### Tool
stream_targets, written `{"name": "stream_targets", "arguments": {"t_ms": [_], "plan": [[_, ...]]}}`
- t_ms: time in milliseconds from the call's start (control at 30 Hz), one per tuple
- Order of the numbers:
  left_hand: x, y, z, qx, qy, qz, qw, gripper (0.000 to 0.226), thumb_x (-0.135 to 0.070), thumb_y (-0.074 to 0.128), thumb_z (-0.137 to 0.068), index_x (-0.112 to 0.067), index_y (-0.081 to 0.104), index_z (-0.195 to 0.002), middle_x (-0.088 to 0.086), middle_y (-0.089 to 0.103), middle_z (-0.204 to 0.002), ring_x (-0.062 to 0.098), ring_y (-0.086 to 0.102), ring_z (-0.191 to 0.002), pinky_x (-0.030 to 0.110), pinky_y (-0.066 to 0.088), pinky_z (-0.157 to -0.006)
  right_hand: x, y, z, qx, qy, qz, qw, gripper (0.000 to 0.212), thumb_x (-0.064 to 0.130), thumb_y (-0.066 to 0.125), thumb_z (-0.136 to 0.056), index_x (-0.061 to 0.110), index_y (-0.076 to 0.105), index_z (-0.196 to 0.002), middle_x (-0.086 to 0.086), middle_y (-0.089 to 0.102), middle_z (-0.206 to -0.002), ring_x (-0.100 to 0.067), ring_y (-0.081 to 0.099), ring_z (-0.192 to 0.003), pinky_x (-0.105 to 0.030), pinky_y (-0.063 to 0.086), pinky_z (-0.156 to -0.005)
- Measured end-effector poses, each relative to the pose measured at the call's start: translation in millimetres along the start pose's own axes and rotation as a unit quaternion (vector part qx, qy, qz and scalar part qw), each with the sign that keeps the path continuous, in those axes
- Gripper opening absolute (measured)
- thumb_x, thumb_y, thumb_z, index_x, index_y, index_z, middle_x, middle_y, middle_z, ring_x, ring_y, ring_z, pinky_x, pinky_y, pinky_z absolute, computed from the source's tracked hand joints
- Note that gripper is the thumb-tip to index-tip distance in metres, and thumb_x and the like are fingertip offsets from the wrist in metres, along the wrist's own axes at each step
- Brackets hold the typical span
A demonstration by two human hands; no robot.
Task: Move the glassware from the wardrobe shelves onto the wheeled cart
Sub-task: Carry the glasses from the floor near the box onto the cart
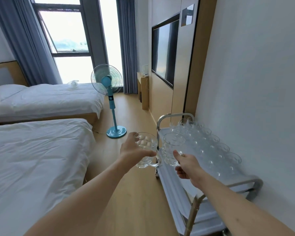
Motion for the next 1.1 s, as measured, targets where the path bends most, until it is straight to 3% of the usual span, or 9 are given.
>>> {"name": "stream_targets", "arguments": {"t_ms": [167, 500, 700, 900, 1100], "plan": [[30.1, -11.7, -55.1, 0.019, -0.015, 0.001, 1.000, 0.108, -0.040, 0.100, -0.041, -0.028, 0.048, -0.135, -0.009, 0.060, -0.119, 0.015, 0.060, -0.110, 0.037, 0.053, -0.095, 1.3, 34.1, -43.3, -0.015, 0.016, -0.013, 1.000, 0.036, 0.051, 0.065, -0.094, 0.017, 0.057, -0.086, -0.005, 0.061, -0.060, -0.019, 0.054, -0.053, -0.029, 0.053, -0.054], [73.5, 15.5, -154.1, 0.051, -0.048, -0.001, 0.998, 0.115, -0.050, 0.096, -0.034, -0.027, 0.045, -0.135, -0.013, 0.057, -0.113, 0.013, 0.059, -0.106, 0.031, 0.053, -0.084, -5.9, 59.4, -145.2, -0.034, 0.041, -0.011, 0.999, 0.034, 0.051, 0.063, -0.096, 0.017, 0.062, -0.096, -0.005, 0.060, -0.062, -0.018, 0.054, -0.054, -0.030, 0.052, -0.056], [81.9, 50.7, -230.4, 0.077, -0.047, -0.015, 0.996, 0.119, -0.042, 0.097, -0.041, -0.030, 0.039, -0.145, -0.002, 0.055, -0.125, 0.019, 0.056, -0.115, 0.042, 0.054, -0.098, -11.5, 59.8, -222.9, -0.036, 0.050, -0.027, 0.998, 0.043, 0.049, 0.062, -0.097, 0.006, 0.064, -0.103, -0.006, 0.057, -0.061, -0.019, 0.050, -0.055, -0.030, 0.049, -0.055], [89.1, 85.7, -300.0, 0.120, -0.064, -0.061, 0.989, 0.122, -0.036, 0.099, -0.049, -0.031, 0.034, -0.152, 0.002, 0.051, -0.135, 0.021, 0.053, -0.123, 0.047, 0.048, -0.107, -13.3, 56.5, -296.2, -0.041, 0.077, -0.024, 0.996, 0.042, 0.048, 0.061, -0.098, 0.007, 0.057, -0.087, -0.004, 0.056, -0.060, -0.019, 0.050, -0.056, -0.030, 0.049, -0.055], [103.9, 114.4, -346.6, 0.138, -0.066, -0.100, 0.983, 0.116, -0.035, 0.100, -0.045, -0.029, 0.040, -0.144, 0.000, 0.053, -0.132, 0.021, 0.056, -0.119, 0.045, 0.051, -0.103, -20.8, 53.7, -343.9, -0.045, 0.090, -0.019, 0.995, 0.039, 0.048, 0.061, -0.098, 0.011, 0.055, -0.084, -0.003, 0.056, -0.061, -0.019, 0.051, -0.058, -0.029, 0.050, -0.058]]}}
Point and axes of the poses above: each hand's wrist, its own z-axis away from the middle knuckle, its own y-axis out of the palm, x = y × z, the point moved 2 cm from there along -z, towards the middle knuckle
